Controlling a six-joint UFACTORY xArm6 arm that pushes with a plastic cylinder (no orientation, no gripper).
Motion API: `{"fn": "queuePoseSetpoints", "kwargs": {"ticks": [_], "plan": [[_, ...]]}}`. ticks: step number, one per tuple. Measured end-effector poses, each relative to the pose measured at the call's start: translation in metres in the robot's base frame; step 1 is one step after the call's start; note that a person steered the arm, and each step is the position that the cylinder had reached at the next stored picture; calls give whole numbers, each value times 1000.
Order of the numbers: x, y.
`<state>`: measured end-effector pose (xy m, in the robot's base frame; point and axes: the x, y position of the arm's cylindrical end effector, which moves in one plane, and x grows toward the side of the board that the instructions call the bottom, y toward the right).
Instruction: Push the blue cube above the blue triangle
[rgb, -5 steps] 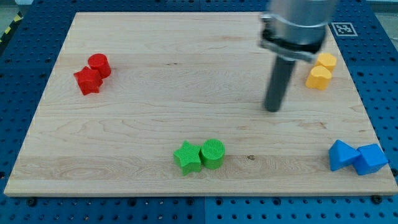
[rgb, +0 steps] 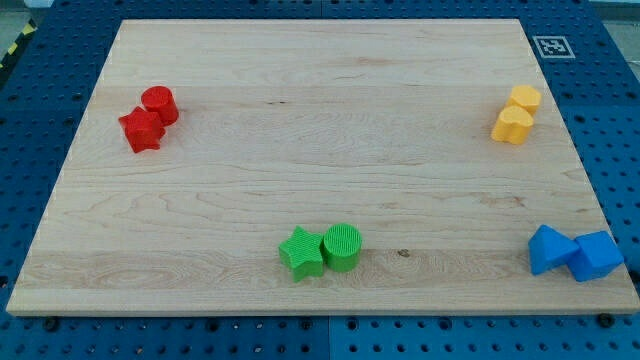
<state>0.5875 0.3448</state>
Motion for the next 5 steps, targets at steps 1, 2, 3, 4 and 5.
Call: {"fn": "queuePoseSetpoints", "kwargs": {"ticks": [1,2,3,4,5], "plan": [[17,-16],[9,-72],[-48,-105],[-85,-114],[-82,-114]]}}
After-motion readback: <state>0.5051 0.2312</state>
